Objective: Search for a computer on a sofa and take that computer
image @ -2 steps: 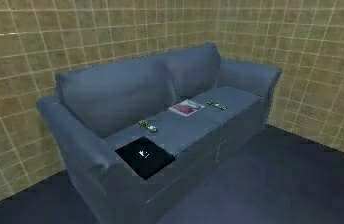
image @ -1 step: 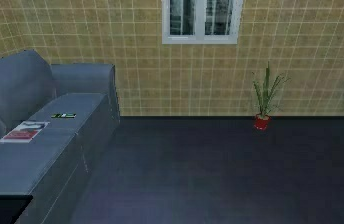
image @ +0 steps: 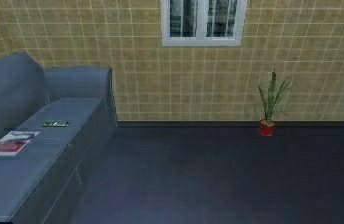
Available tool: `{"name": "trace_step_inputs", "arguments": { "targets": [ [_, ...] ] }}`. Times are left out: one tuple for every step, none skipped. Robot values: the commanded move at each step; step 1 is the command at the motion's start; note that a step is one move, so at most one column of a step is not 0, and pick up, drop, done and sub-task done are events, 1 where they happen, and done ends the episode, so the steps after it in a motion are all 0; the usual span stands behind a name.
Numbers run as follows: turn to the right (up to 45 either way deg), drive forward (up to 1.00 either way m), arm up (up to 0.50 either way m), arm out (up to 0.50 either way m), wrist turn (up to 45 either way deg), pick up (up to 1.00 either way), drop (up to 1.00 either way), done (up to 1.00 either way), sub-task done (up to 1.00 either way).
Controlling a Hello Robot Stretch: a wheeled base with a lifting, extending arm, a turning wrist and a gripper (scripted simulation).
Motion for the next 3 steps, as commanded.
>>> {"name": "trace_step_inputs", "arguments": {
  "targets": [
    [-45.0, 0.00, 0.00, 0.00, 0.0, 0.00, 0.00, 0.00, 0.00],
    [-45.0, 0.00, 0.00, 0.00, 0.0, 0.00, 0.00, 0.00, 0.00],
    [-45.0, 0.00, 0.00, 0.00, 0.0, 0.00, 0.00, 0.00, 0.00]
  ]
}}
